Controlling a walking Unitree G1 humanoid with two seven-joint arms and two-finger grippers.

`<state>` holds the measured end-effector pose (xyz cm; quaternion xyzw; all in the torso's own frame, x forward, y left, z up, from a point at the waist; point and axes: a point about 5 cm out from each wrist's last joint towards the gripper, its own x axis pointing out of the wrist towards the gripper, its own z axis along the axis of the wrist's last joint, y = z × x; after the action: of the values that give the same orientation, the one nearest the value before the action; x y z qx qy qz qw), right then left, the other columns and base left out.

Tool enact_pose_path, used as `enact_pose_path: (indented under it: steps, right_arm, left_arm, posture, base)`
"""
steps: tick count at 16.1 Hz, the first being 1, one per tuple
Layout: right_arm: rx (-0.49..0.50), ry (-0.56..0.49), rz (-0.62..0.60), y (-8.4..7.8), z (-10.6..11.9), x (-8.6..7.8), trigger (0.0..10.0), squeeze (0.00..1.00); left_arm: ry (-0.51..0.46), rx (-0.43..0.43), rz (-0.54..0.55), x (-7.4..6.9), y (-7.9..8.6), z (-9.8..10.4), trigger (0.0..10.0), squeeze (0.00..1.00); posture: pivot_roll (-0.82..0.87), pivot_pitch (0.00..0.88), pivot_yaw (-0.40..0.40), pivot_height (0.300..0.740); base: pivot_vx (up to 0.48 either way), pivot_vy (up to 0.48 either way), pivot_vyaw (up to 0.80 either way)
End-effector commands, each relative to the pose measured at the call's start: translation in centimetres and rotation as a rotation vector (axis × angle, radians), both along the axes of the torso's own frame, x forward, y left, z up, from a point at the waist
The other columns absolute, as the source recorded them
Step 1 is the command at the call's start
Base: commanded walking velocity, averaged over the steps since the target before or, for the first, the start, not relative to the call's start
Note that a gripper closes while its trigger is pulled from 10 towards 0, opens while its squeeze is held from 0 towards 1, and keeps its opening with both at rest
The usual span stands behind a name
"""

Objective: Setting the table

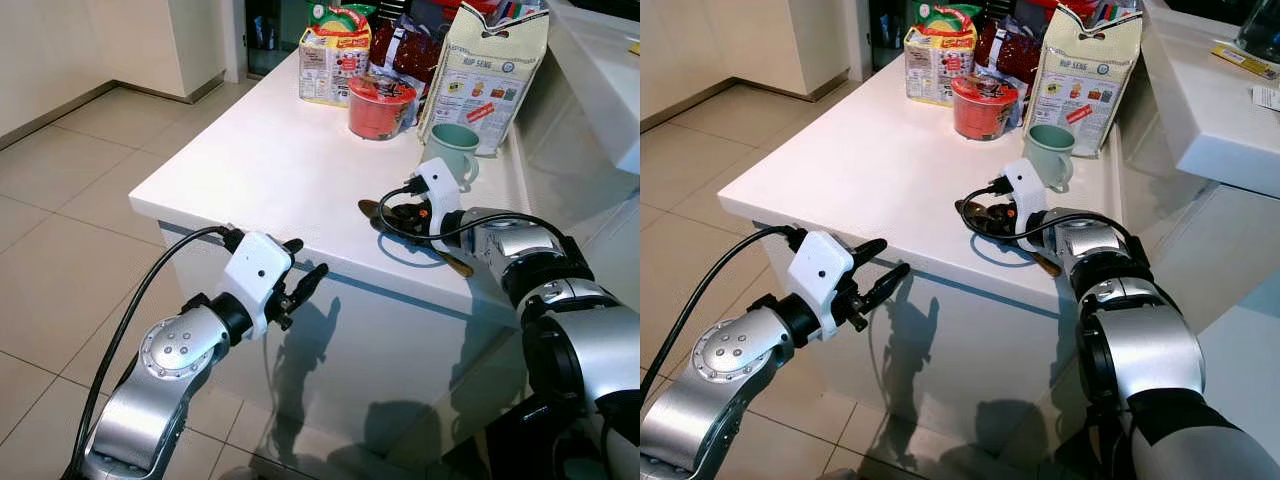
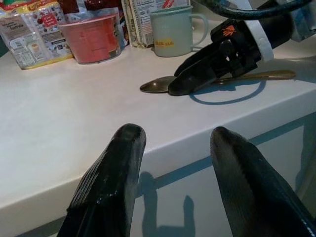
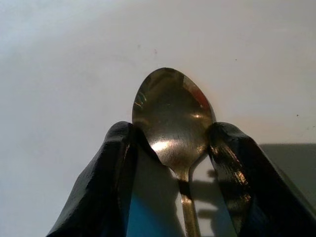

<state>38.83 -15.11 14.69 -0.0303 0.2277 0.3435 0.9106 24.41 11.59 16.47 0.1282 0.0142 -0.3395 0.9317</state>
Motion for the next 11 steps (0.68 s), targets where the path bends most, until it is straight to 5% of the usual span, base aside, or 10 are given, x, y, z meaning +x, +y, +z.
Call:
enact_pose_path:
  steps: [1, 4, 9, 11]
  right_arm:
    - [0.029, 0.009, 0.014, 0.1, 0.4, 0.1, 0.0, 0.0]
    - [0.157, -0.051, 0.058, 0.4, 3.0, 0.7, 0.0, 0.0]
    - [0.226, -0.06, 0.055, -0.1, 3.7, 0.7, 0.0, 0.0]
    - [0.356, -0.075, 0.069, 0.2, 5.0, 0.9, 0.0, 0.0]
  left_arm:
    - [-0.007, -0.001, -0.021, 0.1, -0.3, 0.2, 10.0, 0.0]
    - [-0.012, -0.003, -0.015, 0.2, -0.2, 0.3, 10.0, 0.0]
    - [-0.018, -0.012, -0.017, 0.4, -0.4, 0.3, 10.0, 0.0]
    - [-0.018, -0.034, 0.007, 0.5, -0.4, 0.4, 10.0, 0.0]
  posture:
    - [0.13, 0.0, -0.1, 0.74]
    - [0.12, 0.0, -0.093, 0.74]
    - [0.11, 0.0, -0.093, 0.74]
    - [0.11, 0.0, -0.096, 0.74]
  base:
    - [0.0, 0.0, 0.0]
    - [0.0, 0.0, 0.0]
    - [0.0, 0.0, 0.0]
    - [0.0, 0.0, 0.0]
